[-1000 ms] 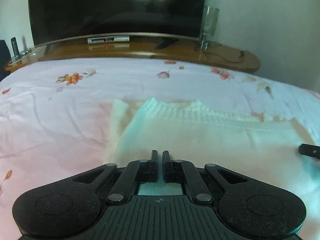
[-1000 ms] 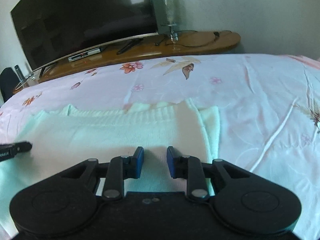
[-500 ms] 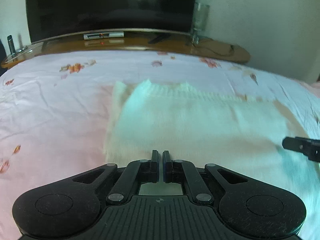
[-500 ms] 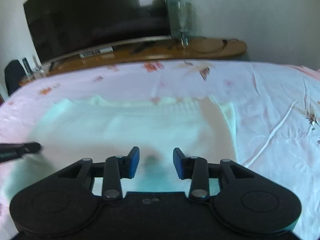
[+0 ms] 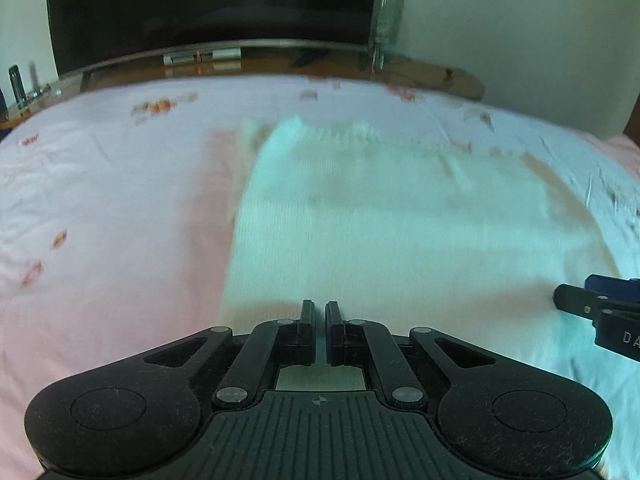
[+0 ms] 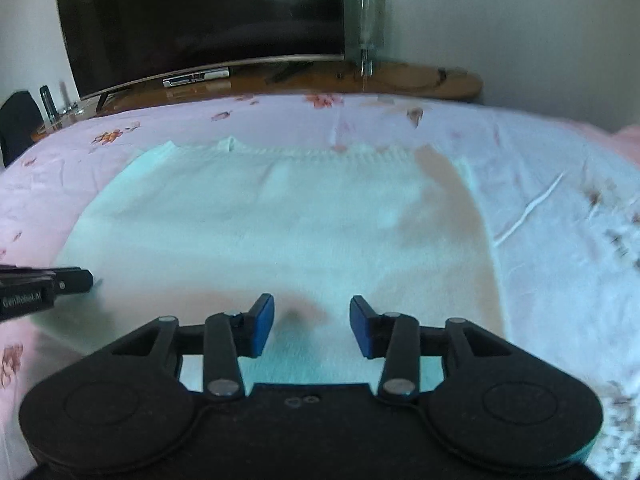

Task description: Fold small clothes

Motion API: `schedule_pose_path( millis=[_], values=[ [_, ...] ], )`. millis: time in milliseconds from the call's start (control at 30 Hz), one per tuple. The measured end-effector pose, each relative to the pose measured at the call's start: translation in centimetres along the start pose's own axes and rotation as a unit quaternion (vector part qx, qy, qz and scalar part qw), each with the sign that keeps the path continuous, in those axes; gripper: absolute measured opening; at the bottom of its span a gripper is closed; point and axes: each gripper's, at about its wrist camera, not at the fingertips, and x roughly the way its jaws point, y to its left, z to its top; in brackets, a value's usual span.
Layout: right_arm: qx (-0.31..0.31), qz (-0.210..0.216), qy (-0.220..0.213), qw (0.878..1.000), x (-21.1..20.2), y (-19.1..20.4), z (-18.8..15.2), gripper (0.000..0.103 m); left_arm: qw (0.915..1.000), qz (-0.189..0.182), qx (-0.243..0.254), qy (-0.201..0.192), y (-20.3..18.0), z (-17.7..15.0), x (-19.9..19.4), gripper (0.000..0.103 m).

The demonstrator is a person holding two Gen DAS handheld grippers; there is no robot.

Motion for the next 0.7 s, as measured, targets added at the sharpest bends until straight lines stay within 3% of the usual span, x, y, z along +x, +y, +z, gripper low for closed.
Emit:
schedule_pose_path(
  millis=[100,267,333,467,700],
  values=[
    [0.003,-0.016,0.039,0.999,1.2,-0.9,-1.8,0.045,0.9996,0.009,0.024,-0.015,-0.4,-0.9,-0.1,0.004],
    [0.007,-0.015,0.021,1.0,-0.5,-1.0,-1.4,0.046,0.9999,-0.007,-0.013,-0.004,-0.1,-0.6,-1.9,0.004],
    [0.01,-0.018,0.006,1.0,-1.4,-1.0,-1.6,0.049,1.0,0.003,0.0,-0.007,-0.4,-1.2,-1.9,0.004],
    [0.024,-0.033,0.038,0.998,-0.1,-2.2,-2.9,0.05,0.9998,0.015,0.011,-0.011,-0.5,-2.0,-1.2,0.004],
    [0.053,-0.004,0.026,0.998,-1.5,-3.0,-2.4,0.052,0.9998,-0.003,-0.022,-0.004,-0.3,-0.9,-2.4,0.004]
  ],
)
